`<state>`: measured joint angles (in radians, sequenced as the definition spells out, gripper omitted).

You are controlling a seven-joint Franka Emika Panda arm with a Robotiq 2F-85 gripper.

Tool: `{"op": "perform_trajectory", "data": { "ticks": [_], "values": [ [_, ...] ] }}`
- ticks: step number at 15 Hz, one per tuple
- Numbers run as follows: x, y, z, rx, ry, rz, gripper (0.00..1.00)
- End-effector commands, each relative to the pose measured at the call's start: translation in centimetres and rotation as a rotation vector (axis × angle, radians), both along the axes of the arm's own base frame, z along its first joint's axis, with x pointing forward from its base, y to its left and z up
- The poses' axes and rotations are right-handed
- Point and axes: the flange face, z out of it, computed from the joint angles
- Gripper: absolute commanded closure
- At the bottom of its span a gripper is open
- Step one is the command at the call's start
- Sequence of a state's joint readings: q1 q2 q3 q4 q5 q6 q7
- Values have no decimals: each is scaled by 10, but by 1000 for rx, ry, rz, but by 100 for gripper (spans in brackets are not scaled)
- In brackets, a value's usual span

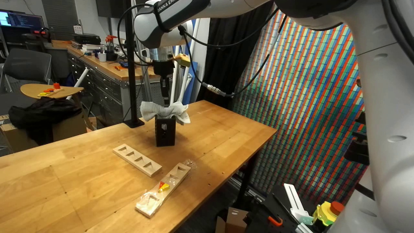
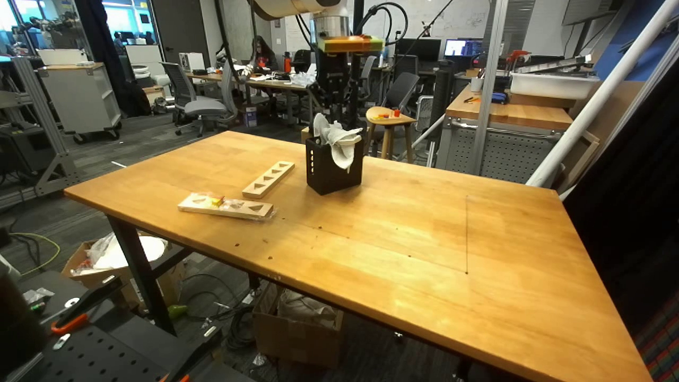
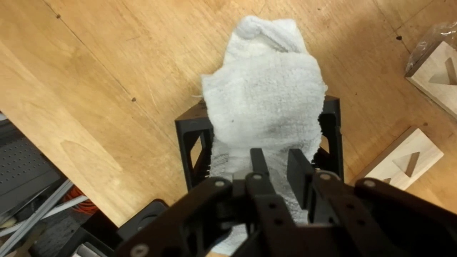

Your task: Stuff the towel into the box

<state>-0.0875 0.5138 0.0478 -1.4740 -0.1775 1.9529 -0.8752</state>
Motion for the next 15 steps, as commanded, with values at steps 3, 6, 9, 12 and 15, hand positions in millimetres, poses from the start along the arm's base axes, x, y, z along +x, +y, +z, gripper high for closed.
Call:
{"op": "perform_trajectory", "data": {
  "ticks": [3, 6, 9, 12, 15],
  "values": [
    [-1, 3, 19, -36, -34, -2, 100],
    [2, 10, 15, -17, -33, -5, 97],
    [4, 16, 10, -5, -27, -6, 96],
    [5, 16, 1, 14, -20, -12, 98],
    [7, 14, -12, 38, -10, -19, 96]
  ]
}}
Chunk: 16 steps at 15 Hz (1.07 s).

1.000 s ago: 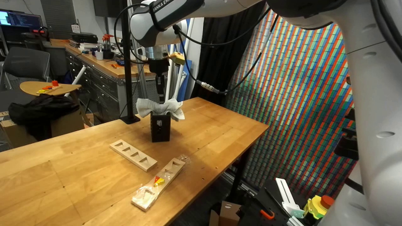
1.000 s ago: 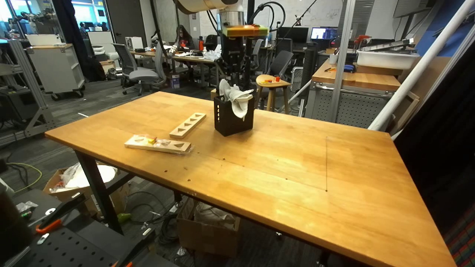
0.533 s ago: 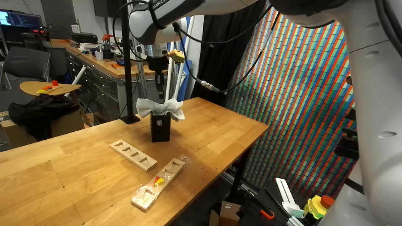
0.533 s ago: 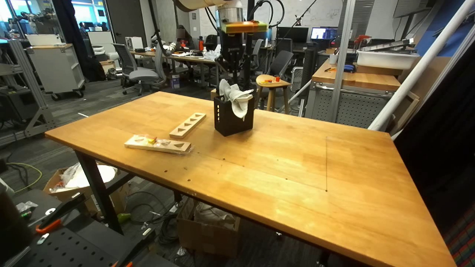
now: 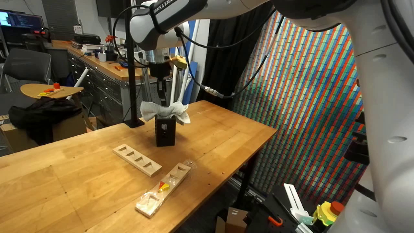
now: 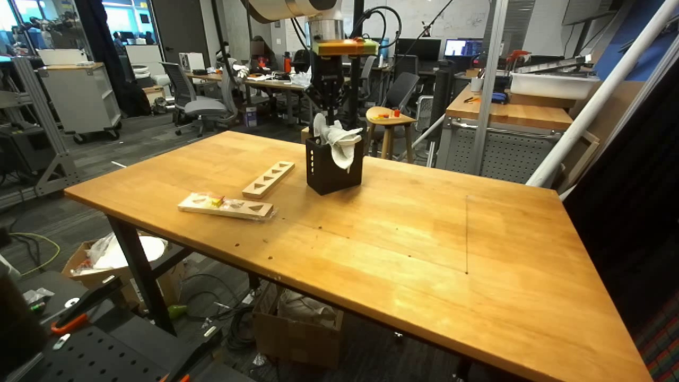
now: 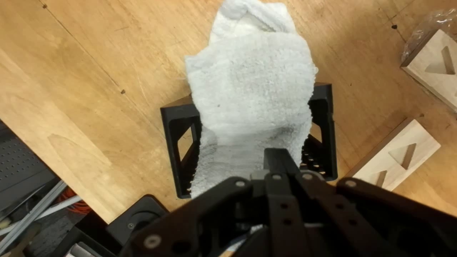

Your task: Stuff the towel into the box

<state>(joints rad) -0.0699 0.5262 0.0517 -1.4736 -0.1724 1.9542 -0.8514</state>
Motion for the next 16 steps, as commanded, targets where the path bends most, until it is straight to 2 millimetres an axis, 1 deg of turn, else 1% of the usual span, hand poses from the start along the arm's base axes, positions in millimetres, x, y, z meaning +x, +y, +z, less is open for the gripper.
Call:
{"op": "perform_trajectory", "data": {
  "ticks": [1, 5, 6, 9, 13, 16],
  "values": [
    [7, -1, -8, 39, -14, -16, 97],
    [11, -6, -27, 76, -2, -25, 98],
    [12, -8, -31, 82, 1, -27, 96],
    [13, -17, -43, 104, 12, -35, 98],
    [15, -27, -58, 136, 35, -35, 96],
    [17, -33, -70, 166, 52, -26, 97]
  ]
}}
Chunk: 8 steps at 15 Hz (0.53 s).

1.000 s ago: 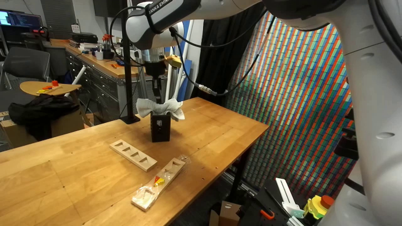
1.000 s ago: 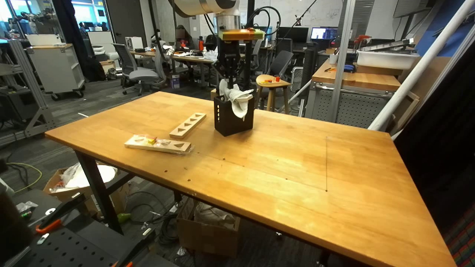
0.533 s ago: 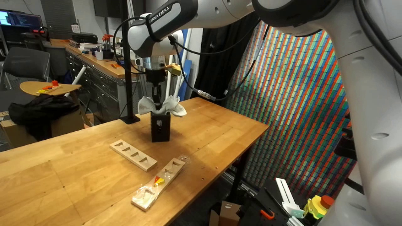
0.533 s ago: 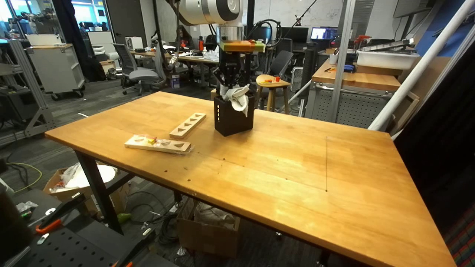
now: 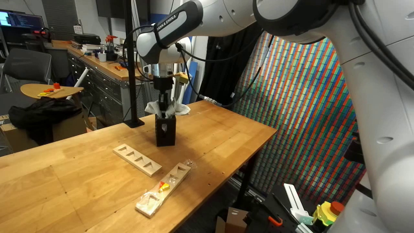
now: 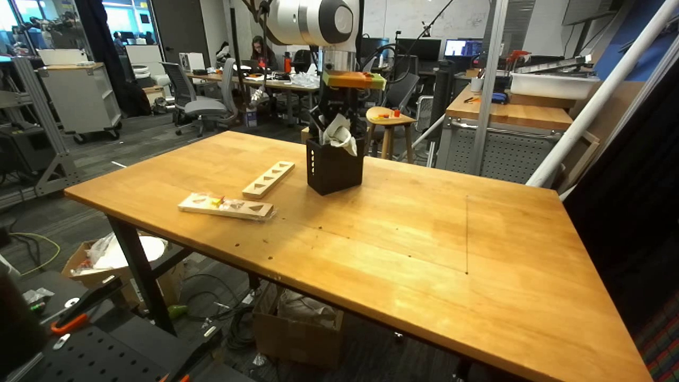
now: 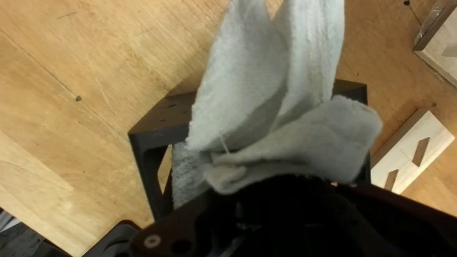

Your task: Stuff the towel into the box

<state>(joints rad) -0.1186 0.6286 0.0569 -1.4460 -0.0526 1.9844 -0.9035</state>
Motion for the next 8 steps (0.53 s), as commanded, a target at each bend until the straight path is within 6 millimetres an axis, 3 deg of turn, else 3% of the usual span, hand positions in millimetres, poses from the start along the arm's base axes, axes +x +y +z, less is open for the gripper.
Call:
{"op": "perform_trajectory", "data": {
  "ticks": [1, 8],
  "values": [
    [9, -11, -17, 52, 13, 22, 97],
    [17, -18, -36, 88, 42, 54, 97]
  ]
}}
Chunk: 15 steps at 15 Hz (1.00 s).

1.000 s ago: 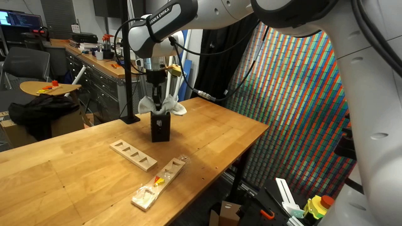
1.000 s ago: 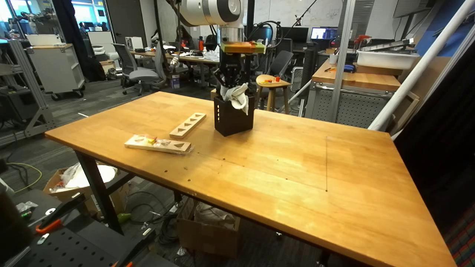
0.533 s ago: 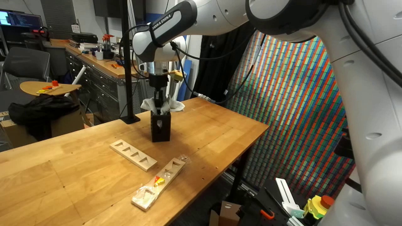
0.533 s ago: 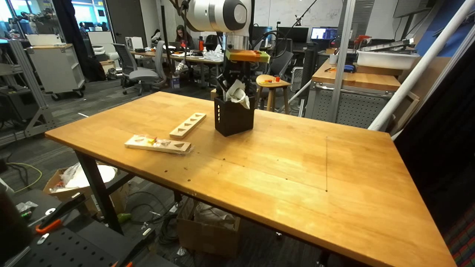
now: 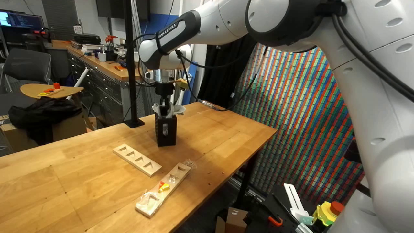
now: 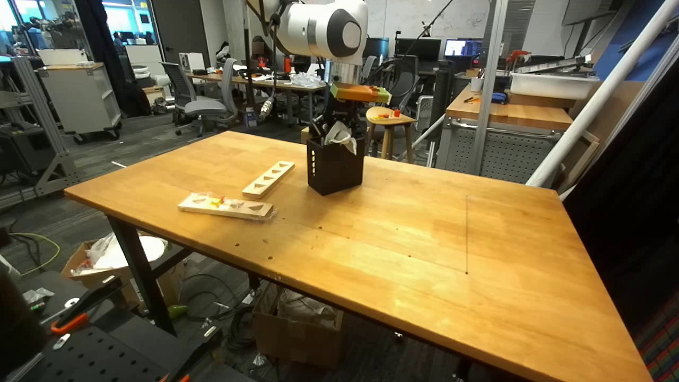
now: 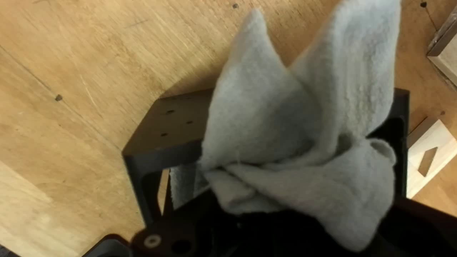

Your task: Stuff the towel into the box

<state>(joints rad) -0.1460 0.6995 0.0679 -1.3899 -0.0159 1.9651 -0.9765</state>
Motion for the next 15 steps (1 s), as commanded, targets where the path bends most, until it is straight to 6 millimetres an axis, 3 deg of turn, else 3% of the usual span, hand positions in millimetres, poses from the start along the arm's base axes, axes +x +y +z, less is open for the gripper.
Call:
{"op": "perform_trajectory", "data": {
  "ticks": [1, 6, 15],
  "values": [
    [10, -6, -12, 37, 17, 22, 98],
    [14, -3, -14, 28, 33, 31, 97],
    [11, 6, 15, -27, 21, 22, 98]
  ]
}}
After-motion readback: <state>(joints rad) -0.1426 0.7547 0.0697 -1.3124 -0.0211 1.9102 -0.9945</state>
